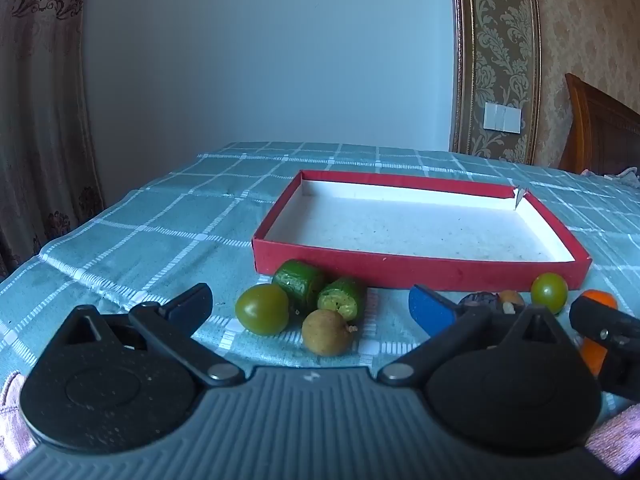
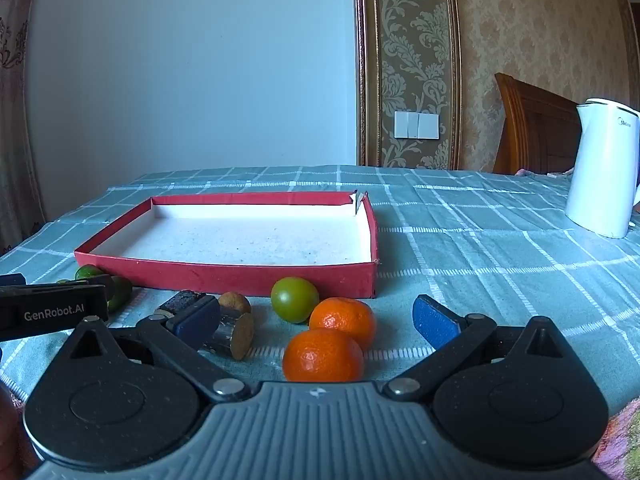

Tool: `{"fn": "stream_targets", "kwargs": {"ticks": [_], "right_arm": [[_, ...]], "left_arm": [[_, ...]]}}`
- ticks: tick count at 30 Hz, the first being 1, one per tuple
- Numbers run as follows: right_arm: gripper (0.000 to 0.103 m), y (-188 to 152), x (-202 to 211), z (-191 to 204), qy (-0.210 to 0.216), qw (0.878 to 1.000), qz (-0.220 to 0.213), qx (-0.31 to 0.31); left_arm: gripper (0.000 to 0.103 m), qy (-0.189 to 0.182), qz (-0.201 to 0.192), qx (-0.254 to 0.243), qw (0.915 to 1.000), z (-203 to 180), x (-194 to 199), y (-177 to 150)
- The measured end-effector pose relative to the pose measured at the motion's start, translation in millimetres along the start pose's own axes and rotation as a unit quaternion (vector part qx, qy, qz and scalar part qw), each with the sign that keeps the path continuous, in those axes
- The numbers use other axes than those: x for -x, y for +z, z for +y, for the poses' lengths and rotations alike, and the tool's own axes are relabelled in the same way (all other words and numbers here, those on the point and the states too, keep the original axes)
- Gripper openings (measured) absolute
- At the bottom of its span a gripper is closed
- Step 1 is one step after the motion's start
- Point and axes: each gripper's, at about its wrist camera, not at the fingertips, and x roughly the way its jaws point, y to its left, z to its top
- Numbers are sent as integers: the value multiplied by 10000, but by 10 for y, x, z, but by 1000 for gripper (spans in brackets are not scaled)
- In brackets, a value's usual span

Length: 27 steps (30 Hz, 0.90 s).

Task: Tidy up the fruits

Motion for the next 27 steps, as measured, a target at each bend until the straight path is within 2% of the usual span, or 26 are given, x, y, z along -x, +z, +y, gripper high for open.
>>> {"fn": "stream_targets", "kwargs": {"ticks": [27], "right_arm": [[103, 12, 27, -22, 25, 9999, -54, -103]], "left_arm": [[103, -61, 33, 54, 10000, 17, -25, -5]]}}
